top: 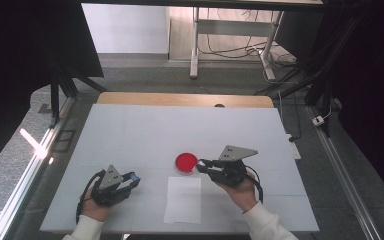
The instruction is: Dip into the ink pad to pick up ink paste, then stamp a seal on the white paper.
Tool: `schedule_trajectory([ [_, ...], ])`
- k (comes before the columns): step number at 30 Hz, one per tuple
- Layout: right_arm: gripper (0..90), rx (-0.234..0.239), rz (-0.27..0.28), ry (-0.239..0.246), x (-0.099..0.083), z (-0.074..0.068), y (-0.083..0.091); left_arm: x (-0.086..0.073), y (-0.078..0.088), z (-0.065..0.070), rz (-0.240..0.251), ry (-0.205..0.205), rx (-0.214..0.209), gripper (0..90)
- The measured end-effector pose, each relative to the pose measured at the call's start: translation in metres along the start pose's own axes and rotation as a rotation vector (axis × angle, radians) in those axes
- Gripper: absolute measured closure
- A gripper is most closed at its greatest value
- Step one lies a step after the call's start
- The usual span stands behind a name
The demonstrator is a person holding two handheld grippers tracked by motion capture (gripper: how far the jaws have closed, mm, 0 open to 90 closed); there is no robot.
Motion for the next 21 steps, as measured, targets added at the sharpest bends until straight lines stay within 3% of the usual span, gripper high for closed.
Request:
schedule_trajectory([
  [21, 75.2, 0.06, -0.057, 0.042, -0.003, -0.019, -0.01, 0.0, 0.002, 0.001, 0.0, -0.004, 0.003, 65.2],
])
Point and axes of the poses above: each handheld gripper's, and its own axes: y roughly backward along the jaws, x roughly out of its top, z roughly to its right, the point moved 5 cm from there along -y, roughly forward along the jaws, and after that the axes turned 7 degrees about -y, right-handed, at the moved point
